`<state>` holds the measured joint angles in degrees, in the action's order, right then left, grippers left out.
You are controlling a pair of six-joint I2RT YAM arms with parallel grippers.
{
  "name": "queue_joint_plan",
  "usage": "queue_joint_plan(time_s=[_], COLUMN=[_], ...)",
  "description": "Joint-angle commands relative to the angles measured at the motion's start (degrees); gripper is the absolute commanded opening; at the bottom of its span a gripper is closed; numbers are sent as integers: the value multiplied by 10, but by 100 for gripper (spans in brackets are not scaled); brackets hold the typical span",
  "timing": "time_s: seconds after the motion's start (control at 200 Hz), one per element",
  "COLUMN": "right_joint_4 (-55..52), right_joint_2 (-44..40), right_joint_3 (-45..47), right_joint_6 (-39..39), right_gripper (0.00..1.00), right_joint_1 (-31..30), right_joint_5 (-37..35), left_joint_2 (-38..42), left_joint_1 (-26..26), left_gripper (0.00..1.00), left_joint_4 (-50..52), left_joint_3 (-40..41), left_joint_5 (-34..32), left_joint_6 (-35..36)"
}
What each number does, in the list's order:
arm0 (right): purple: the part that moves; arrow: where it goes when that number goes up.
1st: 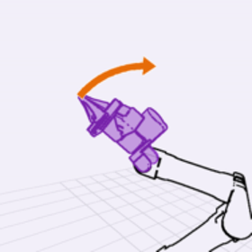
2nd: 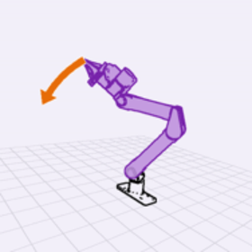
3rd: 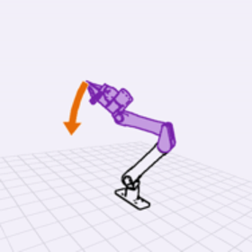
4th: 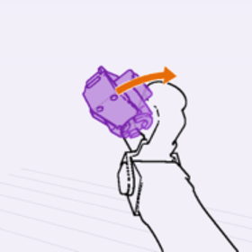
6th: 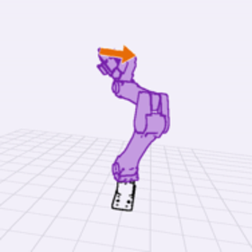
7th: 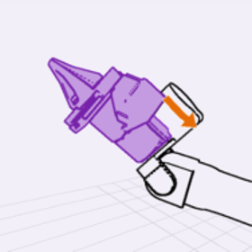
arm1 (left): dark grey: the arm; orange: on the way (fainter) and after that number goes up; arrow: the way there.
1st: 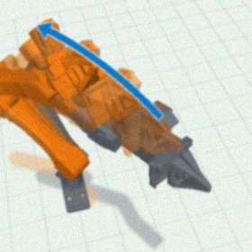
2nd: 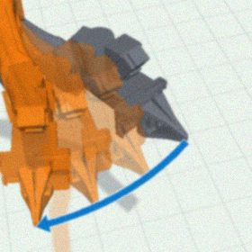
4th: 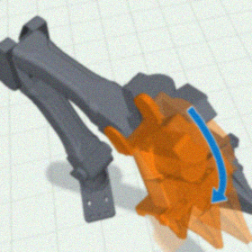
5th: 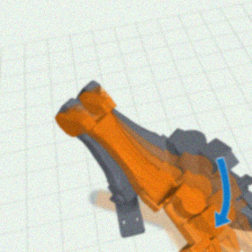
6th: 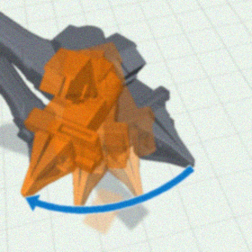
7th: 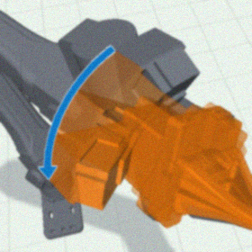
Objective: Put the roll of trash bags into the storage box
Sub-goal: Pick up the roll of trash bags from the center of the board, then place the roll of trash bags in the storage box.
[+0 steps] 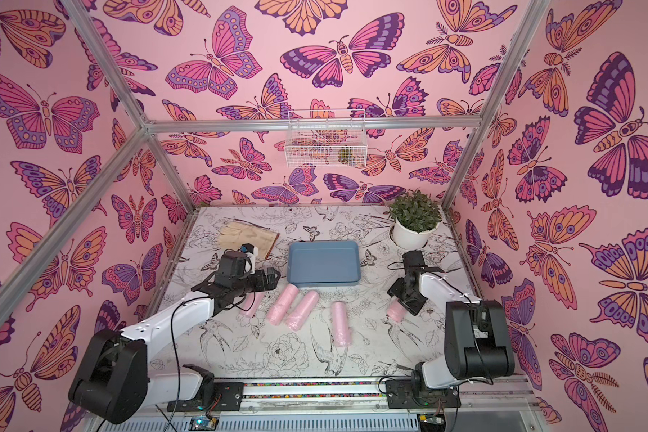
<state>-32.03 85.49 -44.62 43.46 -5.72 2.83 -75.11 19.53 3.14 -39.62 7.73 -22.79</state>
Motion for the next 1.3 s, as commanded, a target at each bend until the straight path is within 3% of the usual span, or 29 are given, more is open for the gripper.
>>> queue_joint_plan(time_s=[0.0,0.12,0.265,0.596,0.826,1.061,1.292], right_joint_4=[6,8,4,-22,-40,-8,-9], right_joint_2=[7,13,9,-9,-3,15,88], right_joint_3=[7,6,-2,-62,-147,-215,-298], right_joint_6=[-14,-23,-39,-107,-151,-177,-187], right_gripper=[55,43,38,36,36,36,35], right_joint_1=[2,3,3,-13,-74,-130,-181], right_joint_5=[-4,-4,-3,8,22,87,117], left_joint_2=[10,10,13,46,49,84,99], left_joint_1=[2,2,2,2,2,2,1], left_gripper=[100,100,100,100,100,100,100], left_joint_4=[12,13,15,33,88,144,178], left_joint_3=[-2,-4,-7,-10,-44,-70,-72], left_joint_5=[4,6,7,-13,-7,-12,-42], left_joint_6=[1,-2,-5,-10,-28,-35,-43])
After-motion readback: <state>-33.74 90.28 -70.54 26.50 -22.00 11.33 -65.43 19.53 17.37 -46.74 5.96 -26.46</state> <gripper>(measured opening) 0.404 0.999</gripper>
